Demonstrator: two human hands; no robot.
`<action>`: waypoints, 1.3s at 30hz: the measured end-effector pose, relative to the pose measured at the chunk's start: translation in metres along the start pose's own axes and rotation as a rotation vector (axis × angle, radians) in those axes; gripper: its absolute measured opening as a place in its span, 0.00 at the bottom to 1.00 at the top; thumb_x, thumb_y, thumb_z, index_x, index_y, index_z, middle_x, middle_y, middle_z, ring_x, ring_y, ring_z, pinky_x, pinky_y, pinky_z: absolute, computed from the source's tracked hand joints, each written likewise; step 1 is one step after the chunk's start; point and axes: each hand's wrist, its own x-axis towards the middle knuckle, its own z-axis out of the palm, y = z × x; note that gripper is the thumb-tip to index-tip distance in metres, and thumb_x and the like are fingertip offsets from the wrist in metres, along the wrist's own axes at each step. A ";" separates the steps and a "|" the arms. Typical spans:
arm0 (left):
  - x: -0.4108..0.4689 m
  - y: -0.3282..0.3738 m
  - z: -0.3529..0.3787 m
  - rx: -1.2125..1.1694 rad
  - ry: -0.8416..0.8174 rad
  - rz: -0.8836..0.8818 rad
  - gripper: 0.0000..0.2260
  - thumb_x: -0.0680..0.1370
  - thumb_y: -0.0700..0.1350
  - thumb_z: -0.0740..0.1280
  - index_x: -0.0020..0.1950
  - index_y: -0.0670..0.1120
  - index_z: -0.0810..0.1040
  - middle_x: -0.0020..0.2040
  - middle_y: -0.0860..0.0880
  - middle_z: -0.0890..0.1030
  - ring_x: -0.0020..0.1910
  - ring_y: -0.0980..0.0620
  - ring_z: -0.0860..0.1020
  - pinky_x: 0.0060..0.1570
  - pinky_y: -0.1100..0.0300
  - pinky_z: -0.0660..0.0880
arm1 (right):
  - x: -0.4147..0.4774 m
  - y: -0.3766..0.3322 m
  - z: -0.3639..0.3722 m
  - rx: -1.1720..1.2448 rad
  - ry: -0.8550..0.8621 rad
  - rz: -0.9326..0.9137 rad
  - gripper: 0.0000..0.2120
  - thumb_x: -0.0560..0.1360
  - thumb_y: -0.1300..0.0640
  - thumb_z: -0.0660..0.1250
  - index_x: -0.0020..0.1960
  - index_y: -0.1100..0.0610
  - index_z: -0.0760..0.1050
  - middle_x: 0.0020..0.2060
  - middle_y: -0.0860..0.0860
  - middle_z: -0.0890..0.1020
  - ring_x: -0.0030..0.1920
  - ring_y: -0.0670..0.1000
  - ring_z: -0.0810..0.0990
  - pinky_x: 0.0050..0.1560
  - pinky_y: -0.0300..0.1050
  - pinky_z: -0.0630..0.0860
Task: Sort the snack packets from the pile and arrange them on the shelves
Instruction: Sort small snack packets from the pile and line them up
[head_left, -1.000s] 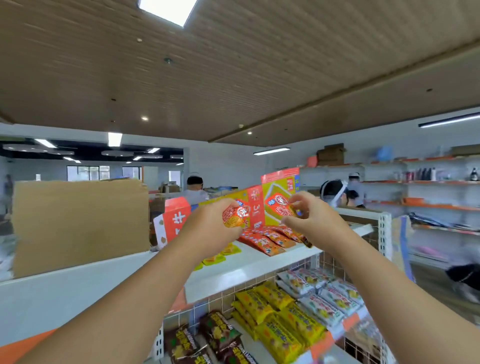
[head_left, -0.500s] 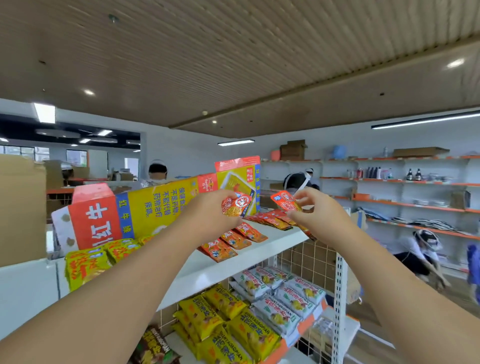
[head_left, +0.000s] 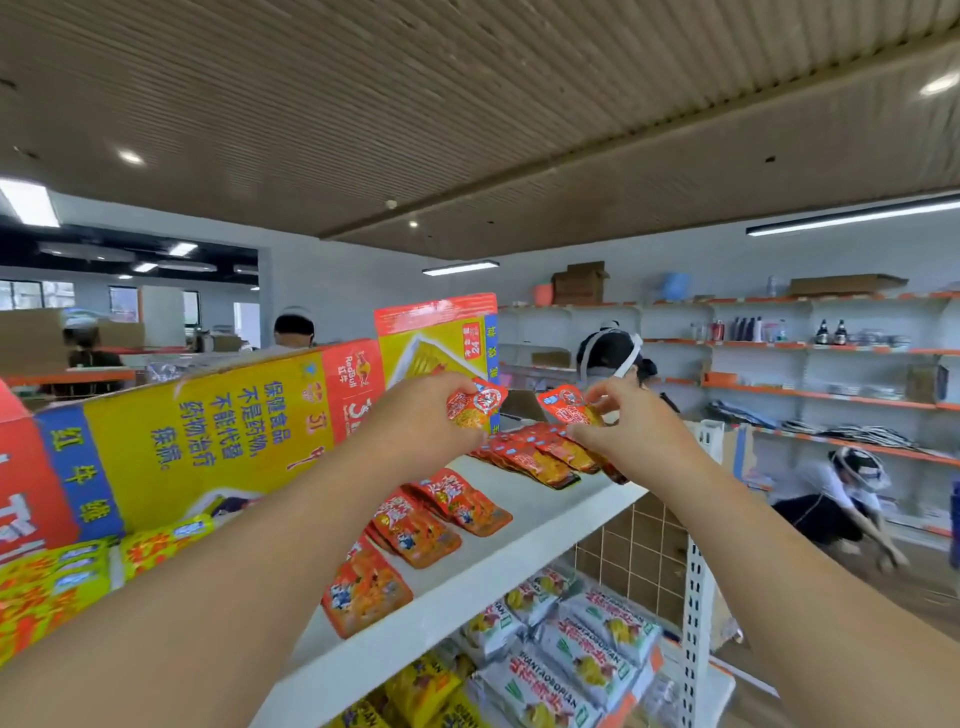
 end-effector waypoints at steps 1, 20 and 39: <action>0.009 -0.001 0.006 0.009 0.000 -0.006 0.26 0.73 0.56 0.75 0.70 0.62 0.74 0.67 0.52 0.77 0.45 0.52 0.80 0.44 0.57 0.78 | 0.009 0.006 0.003 -0.001 0.002 0.003 0.21 0.74 0.42 0.74 0.62 0.47 0.72 0.55 0.46 0.75 0.52 0.50 0.76 0.46 0.49 0.78; 0.110 0.023 0.147 0.059 0.237 -0.296 0.23 0.74 0.57 0.73 0.68 0.57 0.77 0.52 0.57 0.80 0.44 0.55 0.78 0.40 0.60 0.71 | 0.146 0.130 0.101 0.043 -0.248 -0.249 0.17 0.69 0.39 0.74 0.51 0.46 0.73 0.47 0.46 0.79 0.46 0.50 0.78 0.40 0.46 0.70; 0.099 0.000 0.163 0.202 0.295 -0.374 0.22 0.74 0.60 0.74 0.66 0.59 0.77 0.55 0.56 0.81 0.42 0.55 0.78 0.39 0.61 0.71 | 0.152 0.154 0.138 0.084 -0.246 -0.451 0.18 0.66 0.37 0.69 0.45 0.48 0.68 0.45 0.48 0.76 0.45 0.53 0.76 0.41 0.49 0.74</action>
